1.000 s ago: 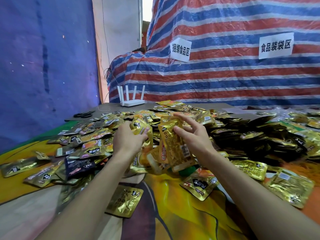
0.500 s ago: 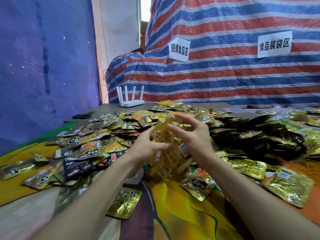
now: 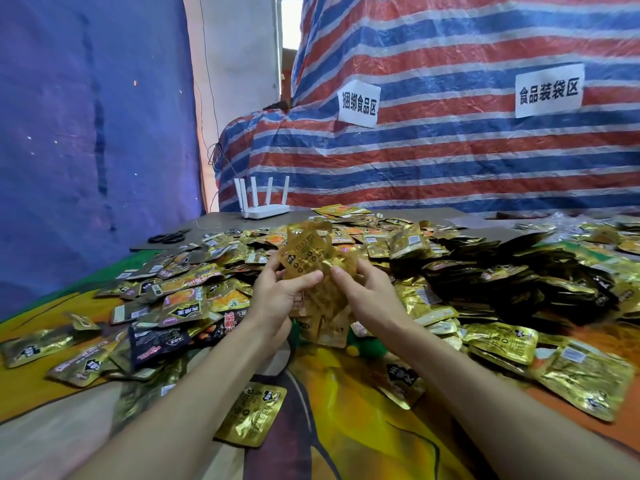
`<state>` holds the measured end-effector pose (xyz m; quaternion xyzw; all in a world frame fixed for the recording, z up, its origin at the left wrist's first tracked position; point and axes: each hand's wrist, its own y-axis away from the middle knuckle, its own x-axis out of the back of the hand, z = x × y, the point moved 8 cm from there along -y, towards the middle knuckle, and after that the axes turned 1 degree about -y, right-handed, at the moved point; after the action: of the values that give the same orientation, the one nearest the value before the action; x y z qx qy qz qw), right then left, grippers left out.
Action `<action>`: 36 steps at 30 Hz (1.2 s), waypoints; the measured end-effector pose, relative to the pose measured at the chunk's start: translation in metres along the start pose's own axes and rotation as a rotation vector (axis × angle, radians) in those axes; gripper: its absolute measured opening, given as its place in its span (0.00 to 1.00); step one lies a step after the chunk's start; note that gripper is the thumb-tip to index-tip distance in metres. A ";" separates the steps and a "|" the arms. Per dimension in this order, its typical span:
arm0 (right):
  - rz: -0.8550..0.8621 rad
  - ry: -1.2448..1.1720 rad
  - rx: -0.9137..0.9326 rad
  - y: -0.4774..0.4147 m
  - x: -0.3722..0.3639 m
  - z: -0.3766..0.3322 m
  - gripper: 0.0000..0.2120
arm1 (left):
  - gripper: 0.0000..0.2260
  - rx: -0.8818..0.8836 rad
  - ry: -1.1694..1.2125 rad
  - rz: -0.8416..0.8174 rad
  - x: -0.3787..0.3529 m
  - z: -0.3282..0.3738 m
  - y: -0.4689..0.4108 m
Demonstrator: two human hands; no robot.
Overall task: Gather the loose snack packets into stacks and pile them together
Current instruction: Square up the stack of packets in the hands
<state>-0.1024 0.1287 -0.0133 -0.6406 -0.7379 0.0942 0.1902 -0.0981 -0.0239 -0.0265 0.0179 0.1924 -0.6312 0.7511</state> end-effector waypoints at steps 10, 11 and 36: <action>0.006 0.122 0.246 0.007 0.002 -0.018 0.06 | 0.16 0.116 -0.542 -0.121 0.001 -0.003 0.003; -0.020 0.135 0.235 0.006 0.000 -0.018 0.07 | 0.11 0.088 -0.519 -0.099 0.000 -0.002 0.002; 0.091 -0.475 -0.167 0.003 -0.008 0.006 0.26 | 0.26 -0.224 -0.590 -0.307 -0.045 0.011 0.030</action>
<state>-0.1013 0.1221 -0.0210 -0.6465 -0.7375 0.1894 -0.0466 -0.0724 0.0211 -0.0090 -0.2770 0.0356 -0.6898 0.6679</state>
